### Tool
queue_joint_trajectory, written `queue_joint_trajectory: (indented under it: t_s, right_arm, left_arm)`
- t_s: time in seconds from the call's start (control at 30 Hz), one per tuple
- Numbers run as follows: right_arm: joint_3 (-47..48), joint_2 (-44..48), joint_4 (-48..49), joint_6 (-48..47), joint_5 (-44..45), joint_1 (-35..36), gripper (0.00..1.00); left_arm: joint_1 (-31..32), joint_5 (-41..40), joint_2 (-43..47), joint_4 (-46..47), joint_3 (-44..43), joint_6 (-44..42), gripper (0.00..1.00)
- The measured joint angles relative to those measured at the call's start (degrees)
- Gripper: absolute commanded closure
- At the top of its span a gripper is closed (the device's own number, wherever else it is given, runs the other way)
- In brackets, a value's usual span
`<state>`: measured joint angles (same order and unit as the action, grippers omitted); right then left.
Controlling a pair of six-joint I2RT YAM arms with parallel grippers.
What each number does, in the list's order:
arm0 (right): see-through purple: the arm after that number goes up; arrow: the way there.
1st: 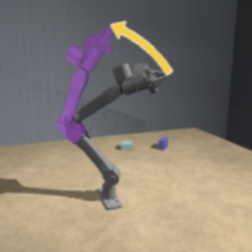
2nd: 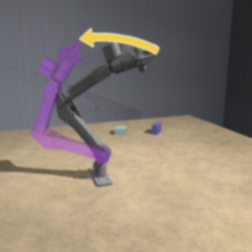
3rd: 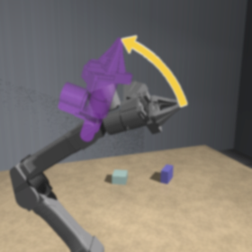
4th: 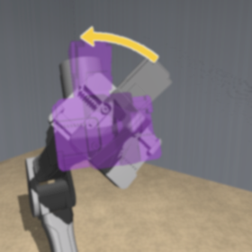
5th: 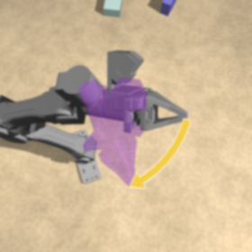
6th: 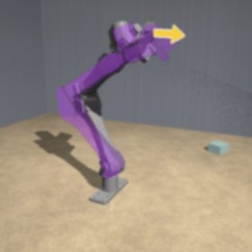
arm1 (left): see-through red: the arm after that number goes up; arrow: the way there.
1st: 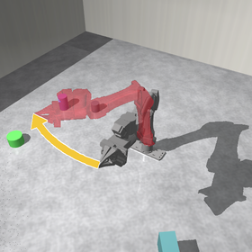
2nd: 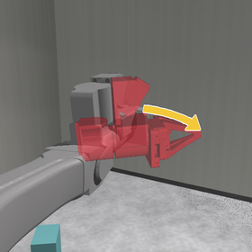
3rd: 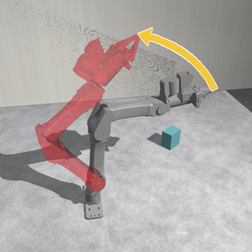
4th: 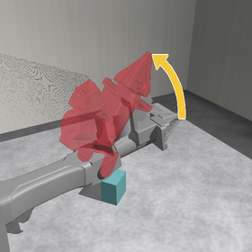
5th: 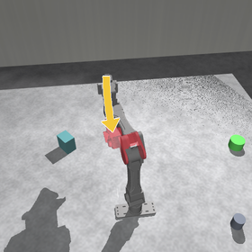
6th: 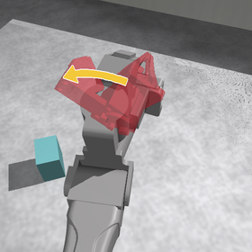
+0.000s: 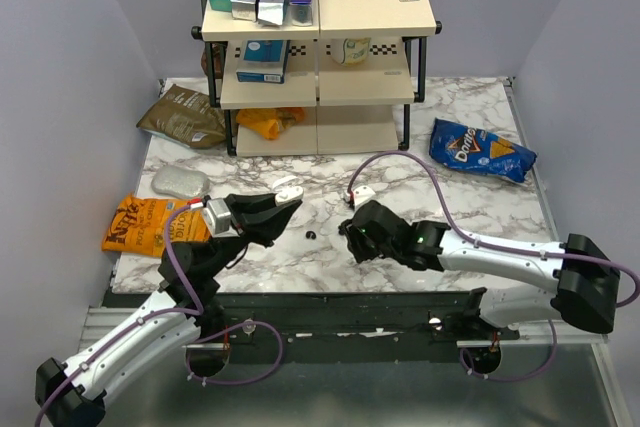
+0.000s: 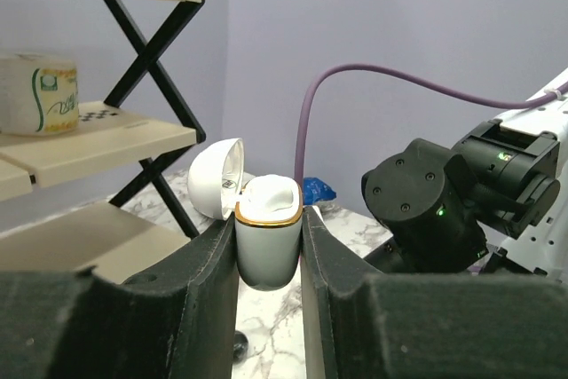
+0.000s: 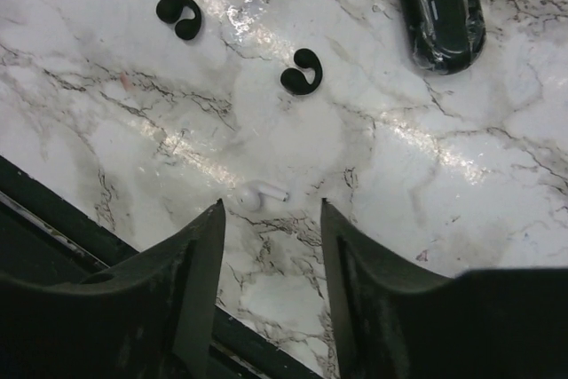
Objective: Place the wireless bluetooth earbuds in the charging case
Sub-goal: Pick up the earbud from the center of the board.
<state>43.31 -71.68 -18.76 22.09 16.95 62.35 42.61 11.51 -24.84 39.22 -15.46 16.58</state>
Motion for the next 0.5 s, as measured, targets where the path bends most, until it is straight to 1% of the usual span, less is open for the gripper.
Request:
queue_joint_trajectory:
  t_s: [0.03,0.07,0.13,0.17,0.23,0.27,0.5]
  right_arm:
    - [-0.2,-0.8,0.6,0.2,-0.3,-0.1,0.58]
    - [-0.6,-1.5,1.3,0.5,-0.9,-0.1,0.65]
    - [-1.6,-2.3,1.9,0.9,-1.7,-0.1,0.73]
    - [-2.1,-2.5,2.2,1.0,-2.0,-0.1,0.80]
    - [-2.7,-3.0,2.5,1.3,-2.6,-0.1,0.89]
    - [-2.8,-3.4,2.6,1.4,-2.9,-0.1,0.99]
    - [-2.8,-7.1,4.3,1.6,-6.4,-0.1,0.99]
  left_arm:
    - [0.1,-0.3,0.0,-0.4,0.0,0.0,1.00]
    - [0.3,-0.7,0.0,-0.9,0.0,0.0,1.00]
    - [0.4,-1.0,0.0,-1.7,0.0,0.0,1.00]
    - [0.6,-1.2,0.1,-1.9,0.0,0.0,1.00]
    - [1.0,-1.6,0.2,-2.1,0.0,-0.1,1.00]
    - [1.1,-1.8,0.4,-2.1,0.0,-0.2,1.00]
    - [1.6,-2.1,0.9,-2.7,0.0,-0.9,1.00]
